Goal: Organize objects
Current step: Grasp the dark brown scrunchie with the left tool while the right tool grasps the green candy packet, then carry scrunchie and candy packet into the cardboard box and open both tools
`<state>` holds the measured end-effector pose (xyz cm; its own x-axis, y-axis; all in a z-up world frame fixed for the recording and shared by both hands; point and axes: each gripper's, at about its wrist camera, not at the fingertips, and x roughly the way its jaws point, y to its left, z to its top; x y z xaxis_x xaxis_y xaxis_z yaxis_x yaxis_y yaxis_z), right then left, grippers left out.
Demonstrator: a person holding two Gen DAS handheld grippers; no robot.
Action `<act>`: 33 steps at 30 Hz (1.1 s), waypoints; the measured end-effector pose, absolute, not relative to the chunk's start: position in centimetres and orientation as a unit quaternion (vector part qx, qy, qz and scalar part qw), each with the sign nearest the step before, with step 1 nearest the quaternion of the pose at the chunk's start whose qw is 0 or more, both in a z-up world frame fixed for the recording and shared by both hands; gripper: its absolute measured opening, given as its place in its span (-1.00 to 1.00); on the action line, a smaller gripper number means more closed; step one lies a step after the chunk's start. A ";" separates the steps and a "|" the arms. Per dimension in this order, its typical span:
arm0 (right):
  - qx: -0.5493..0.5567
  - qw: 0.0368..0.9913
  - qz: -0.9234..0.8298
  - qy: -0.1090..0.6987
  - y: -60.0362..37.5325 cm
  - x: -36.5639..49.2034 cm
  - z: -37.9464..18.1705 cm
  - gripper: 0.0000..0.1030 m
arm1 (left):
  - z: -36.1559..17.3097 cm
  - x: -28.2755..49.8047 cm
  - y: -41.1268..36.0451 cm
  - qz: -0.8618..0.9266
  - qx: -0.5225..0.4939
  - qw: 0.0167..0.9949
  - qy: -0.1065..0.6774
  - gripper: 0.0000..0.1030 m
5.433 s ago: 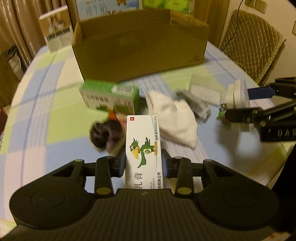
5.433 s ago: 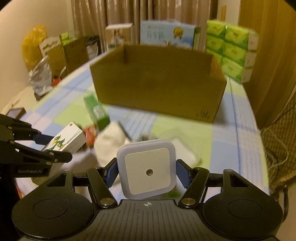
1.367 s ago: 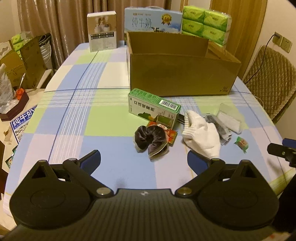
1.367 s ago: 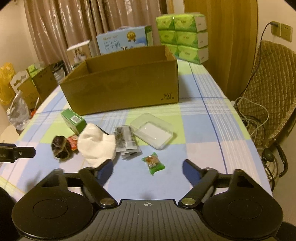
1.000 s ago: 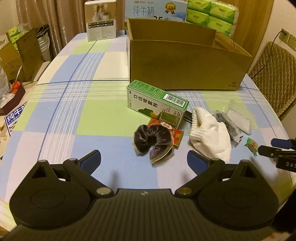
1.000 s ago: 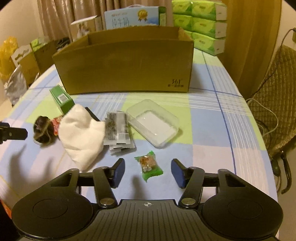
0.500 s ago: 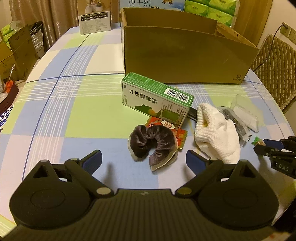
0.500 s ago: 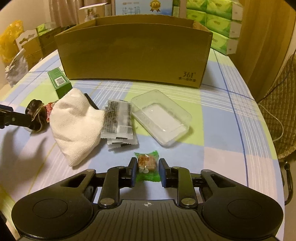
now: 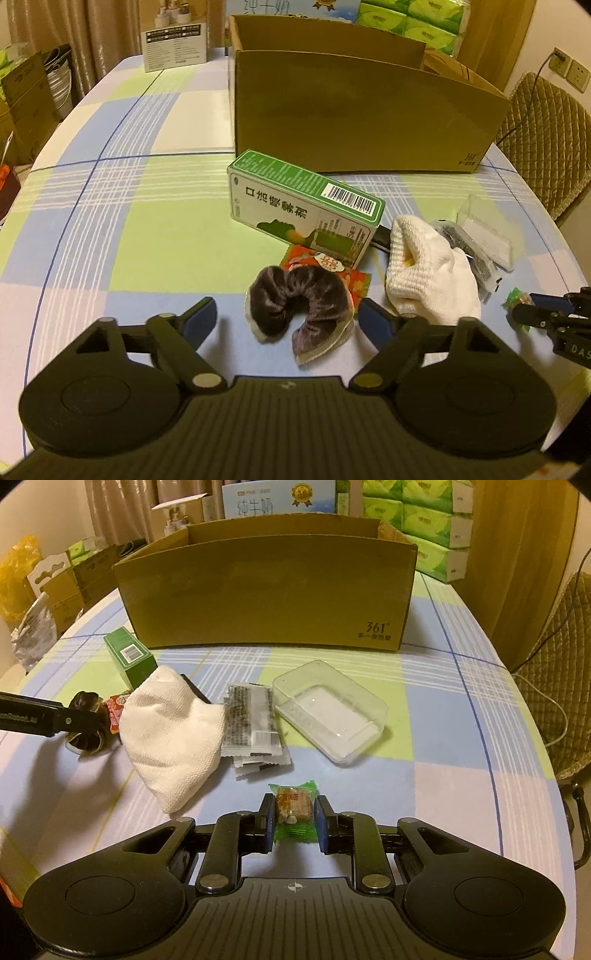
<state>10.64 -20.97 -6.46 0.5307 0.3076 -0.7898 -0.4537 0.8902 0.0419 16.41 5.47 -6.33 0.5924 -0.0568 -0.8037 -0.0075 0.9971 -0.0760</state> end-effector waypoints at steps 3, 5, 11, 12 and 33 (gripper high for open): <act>-0.081 0.871 0.218 0.433 -21.0 10.7 -6.2 -0.63 | -6.7 16.9 5.5 -0.022 -0.030 0.890 0.454 0.27; -0.079 0.868 0.218 0.439 -21.0 10.7 -6.1 -0.64 | -6.9 17.1 5.5 -0.029 -0.029 0.889 0.456 -0.07; -0.075 0.869 0.220 0.436 -21.0 10.3 -5.4 -0.64 | -6.1 16.6 4.8 -0.040 -0.024 0.890 0.454 -0.62; -0.075 0.870 0.221 0.434 -21.0 10.2 -5.2 -0.64 | -6.0 16.5 4.7 -0.040 -0.026 0.890 0.454 -0.65; -0.058 0.897 0.239 0.367 -19.8 7.5 2.6 -0.64 | 2.7 11.0 3.4 -0.031 -0.050 0.914 0.400 -0.67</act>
